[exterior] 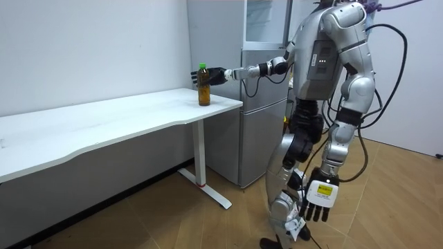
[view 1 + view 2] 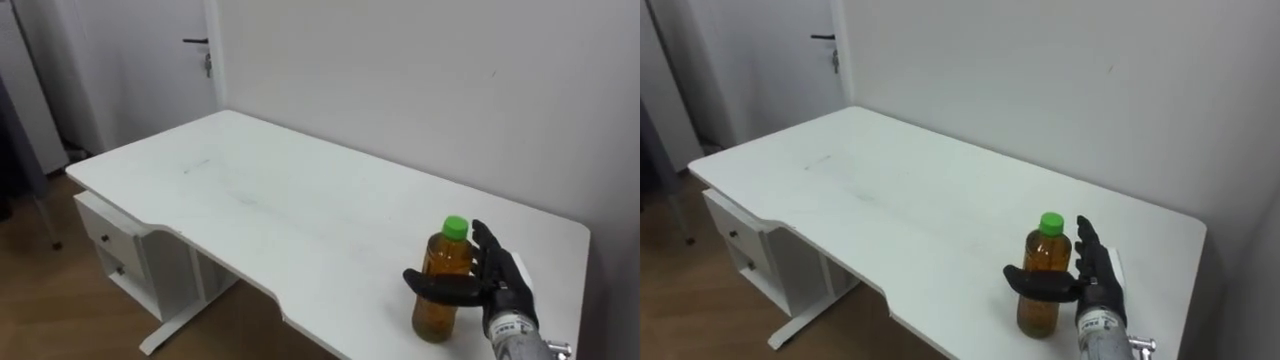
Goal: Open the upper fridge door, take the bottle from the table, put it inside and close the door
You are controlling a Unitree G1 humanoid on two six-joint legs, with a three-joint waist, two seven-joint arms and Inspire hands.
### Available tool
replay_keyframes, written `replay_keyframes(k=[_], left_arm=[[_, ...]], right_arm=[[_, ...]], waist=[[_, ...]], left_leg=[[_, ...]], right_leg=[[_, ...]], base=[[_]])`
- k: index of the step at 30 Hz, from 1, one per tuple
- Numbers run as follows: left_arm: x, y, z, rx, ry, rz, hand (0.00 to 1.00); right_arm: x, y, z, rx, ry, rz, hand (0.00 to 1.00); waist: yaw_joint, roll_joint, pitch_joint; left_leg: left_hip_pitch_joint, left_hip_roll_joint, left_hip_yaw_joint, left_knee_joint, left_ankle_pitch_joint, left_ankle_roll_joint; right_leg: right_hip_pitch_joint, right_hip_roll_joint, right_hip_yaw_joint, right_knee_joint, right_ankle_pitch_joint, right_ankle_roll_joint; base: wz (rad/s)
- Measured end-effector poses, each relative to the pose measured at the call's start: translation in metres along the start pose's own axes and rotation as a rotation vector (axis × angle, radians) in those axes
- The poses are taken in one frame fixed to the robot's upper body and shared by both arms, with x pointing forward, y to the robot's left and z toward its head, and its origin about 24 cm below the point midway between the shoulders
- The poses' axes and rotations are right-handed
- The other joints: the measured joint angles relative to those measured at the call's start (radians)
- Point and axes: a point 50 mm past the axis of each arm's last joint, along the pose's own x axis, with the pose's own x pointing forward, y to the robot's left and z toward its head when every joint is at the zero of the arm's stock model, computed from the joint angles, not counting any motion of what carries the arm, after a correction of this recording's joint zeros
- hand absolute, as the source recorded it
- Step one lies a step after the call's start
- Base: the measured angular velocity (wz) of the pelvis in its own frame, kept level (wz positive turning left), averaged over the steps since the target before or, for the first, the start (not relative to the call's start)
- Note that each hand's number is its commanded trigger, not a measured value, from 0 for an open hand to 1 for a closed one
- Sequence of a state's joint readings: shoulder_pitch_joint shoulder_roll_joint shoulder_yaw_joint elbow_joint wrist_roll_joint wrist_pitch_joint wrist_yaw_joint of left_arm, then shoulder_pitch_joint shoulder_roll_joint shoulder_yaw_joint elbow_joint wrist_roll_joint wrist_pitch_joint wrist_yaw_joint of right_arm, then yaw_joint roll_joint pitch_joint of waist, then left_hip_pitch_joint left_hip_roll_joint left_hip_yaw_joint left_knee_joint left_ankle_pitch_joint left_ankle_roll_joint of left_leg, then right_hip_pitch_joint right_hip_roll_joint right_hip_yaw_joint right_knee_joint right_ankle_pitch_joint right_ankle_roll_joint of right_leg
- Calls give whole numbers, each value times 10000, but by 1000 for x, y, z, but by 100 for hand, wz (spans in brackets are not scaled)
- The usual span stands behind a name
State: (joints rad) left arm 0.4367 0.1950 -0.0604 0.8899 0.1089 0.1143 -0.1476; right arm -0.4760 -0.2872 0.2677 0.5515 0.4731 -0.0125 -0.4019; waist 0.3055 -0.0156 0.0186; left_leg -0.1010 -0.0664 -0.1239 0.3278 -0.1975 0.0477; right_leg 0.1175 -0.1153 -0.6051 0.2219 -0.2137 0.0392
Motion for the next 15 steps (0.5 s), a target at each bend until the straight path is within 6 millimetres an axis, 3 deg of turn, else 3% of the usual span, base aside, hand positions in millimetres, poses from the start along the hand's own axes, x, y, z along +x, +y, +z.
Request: replay_keyframes(k=[6, 11, 15], left_arm=[[-3, 6, -8, 77, 94, 157, 0], [-5, 9, -14, -80, 220, 305, 0], [-5, 9, -15, -92, 240, 320, 0]], right_arm=[[2, -7, 3, -20, -161, -130, 0], [3, -11, 5, -53, -271, -257, 0], [3, -14, 0, -100, -81, -324, 0]], waist=[[63, 100, -91], [62, 62, -106], [76, -50, -65]], left_leg=[[-33, -25, -83, 41, 3, 1], [-69, -36, -166, 96, 5, 1], [-107, -44, -207, 153, 5, 1]], right_leg=[[14, 1, -43, 25, 0, 0], [28, 3, -112, 49, -3, 3], [29, -3, -149, 87, -4, 4]], base=[[4], [5], [3]])
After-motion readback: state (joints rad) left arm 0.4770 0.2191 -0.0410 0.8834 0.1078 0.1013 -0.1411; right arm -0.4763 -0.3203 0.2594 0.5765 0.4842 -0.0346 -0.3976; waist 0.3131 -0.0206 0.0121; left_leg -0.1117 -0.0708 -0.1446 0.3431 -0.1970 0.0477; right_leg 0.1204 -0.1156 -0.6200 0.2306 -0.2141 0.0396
